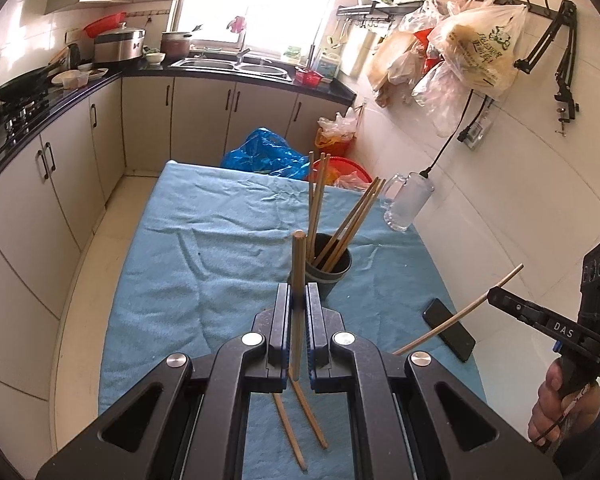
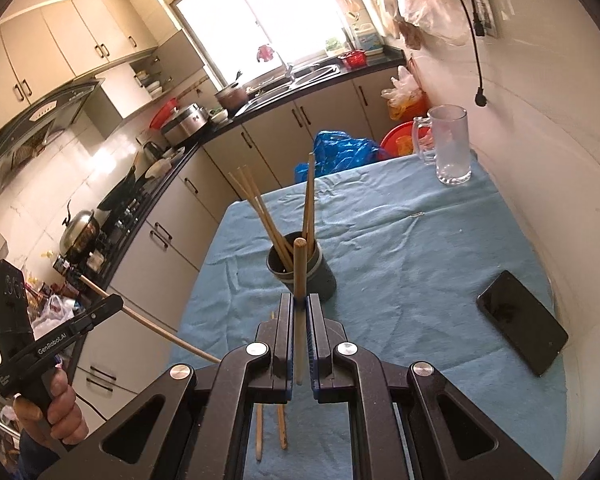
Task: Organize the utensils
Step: 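Carry both held chopsticks above the black cup and lower them in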
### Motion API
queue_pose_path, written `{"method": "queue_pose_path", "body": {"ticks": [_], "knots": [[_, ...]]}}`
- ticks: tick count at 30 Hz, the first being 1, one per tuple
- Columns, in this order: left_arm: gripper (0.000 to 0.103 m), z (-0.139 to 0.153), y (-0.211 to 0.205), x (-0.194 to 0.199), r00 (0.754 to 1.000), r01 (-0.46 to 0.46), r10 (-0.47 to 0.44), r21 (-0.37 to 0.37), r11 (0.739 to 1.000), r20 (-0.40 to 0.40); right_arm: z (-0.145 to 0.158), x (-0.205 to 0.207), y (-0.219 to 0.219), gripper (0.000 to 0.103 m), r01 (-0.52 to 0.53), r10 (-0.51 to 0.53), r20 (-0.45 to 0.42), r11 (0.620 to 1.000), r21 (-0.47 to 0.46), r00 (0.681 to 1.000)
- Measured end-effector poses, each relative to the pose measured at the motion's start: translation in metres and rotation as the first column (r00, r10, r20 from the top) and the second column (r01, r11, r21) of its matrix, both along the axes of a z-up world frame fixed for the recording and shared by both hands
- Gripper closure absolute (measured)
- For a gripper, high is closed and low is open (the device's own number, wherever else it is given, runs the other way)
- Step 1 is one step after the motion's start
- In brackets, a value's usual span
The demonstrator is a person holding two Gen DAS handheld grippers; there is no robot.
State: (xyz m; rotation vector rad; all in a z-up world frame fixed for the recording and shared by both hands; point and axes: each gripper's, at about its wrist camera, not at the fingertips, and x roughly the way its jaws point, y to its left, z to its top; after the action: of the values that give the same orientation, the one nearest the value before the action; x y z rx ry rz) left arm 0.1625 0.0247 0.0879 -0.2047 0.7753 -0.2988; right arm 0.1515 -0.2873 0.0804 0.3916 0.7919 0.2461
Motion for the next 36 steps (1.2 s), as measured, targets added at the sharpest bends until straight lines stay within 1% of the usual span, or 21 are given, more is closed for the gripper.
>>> {"method": "queue_pose_path", "body": {"ticks": [5,12,20,25,31,36], "knots": [[0.097,0.009,-0.004,0.006,1.000,0.014,-0.014,0.001,1.000,0.015,0.009,0.000,-0.011,0.097,0.024,-0.024,0.017,1.000,0.003,1.000],[0.097,0.024,-0.011,0.018,0.998,0.033,-0.033,0.006,0.999,0.045,0.024,0.010,-0.023,0.097,0.039,-0.040,0.041,0.999,0.012,0.998],[0.097,0.051,-0.016,0.047,0.995,0.027,-0.028,0.012,1.000,0.096,0.046,0.041,-0.025,0.097,0.024,-0.026,0.082,1.000,0.015,0.996],[0.097,0.061,-0.023,0.071,0.994,0.017,-0.019,0.012,1.000,0.109,0.052,0.066,-0.025,0.097,0.015,-0.018,0.091,0.999,0.032,0.996],[0.097,0.063,-0.035,0.100,0.994,0.006,-0.006,0.003,1.000,0.109,0.053,0.101,-0.021,0.097,0.006,-0.010,0.086,0.999,0.046,0.996],[0.097,0.051,-0.045,0.120,0.996,-0.003,0.004,-0.005,1.000,0.087,0.047,0.127,-0.013,0.097,-0.007,0.005,0.078,0.999,0.034,0.997]]}}
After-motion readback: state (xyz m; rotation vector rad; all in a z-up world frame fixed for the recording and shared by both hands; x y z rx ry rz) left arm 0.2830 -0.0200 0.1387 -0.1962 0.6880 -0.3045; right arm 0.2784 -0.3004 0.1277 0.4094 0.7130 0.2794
